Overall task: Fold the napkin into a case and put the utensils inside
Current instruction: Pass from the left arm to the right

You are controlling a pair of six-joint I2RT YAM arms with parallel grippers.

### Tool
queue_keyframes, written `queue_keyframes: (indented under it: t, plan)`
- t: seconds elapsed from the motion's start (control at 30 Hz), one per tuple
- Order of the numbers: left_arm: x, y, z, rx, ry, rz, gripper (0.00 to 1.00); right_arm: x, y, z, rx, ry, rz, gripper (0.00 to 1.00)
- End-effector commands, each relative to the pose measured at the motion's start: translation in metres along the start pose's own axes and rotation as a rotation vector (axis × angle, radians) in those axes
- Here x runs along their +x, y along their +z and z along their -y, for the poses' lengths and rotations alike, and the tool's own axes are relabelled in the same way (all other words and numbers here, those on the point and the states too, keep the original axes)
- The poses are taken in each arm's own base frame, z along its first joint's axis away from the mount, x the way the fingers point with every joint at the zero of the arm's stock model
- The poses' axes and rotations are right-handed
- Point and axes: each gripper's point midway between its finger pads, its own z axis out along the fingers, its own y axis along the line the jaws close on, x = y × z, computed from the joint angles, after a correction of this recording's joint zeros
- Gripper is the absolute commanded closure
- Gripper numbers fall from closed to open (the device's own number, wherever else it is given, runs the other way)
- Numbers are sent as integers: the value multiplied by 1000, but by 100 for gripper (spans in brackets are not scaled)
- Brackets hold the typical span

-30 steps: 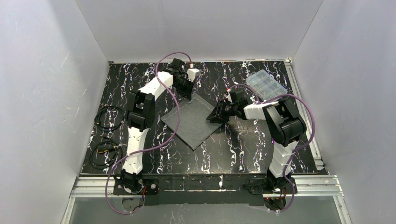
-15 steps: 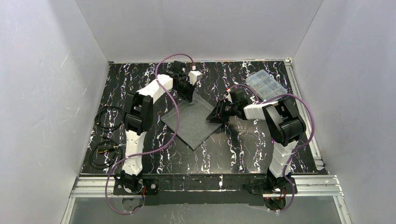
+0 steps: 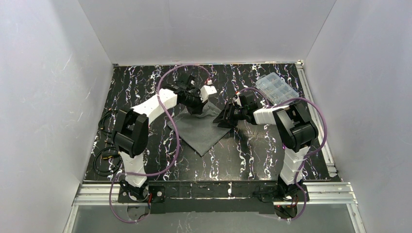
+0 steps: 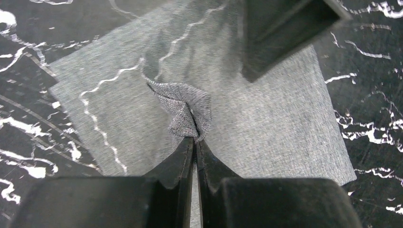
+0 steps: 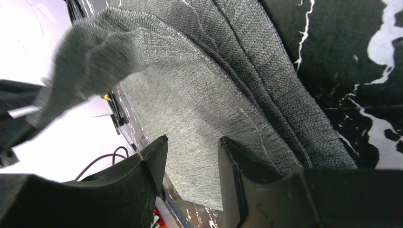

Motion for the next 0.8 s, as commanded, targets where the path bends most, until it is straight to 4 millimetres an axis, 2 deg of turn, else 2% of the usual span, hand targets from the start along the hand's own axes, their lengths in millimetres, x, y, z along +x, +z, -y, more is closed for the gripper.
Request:
queue_keyframes:
  t: [0.0, 0.17, 0.33, 0.77]
  plan:
    - [6, 4, 18, 14, 137, -10, 96, -6, -2, -13, -39, 3, 37, 47]
    - [12, 7, 26, 21, 155, -22, 94, -3, -9, -17, -49, 40, 53, 44]
    - [19, 8, 25, 9, 177, -40, 93, -2, -11, -16, -61, 63, 68, 41]
    - [25, 15, 34, 20, 191, -58, 89, -15, -8, -52, -183, 72, 103, 41]
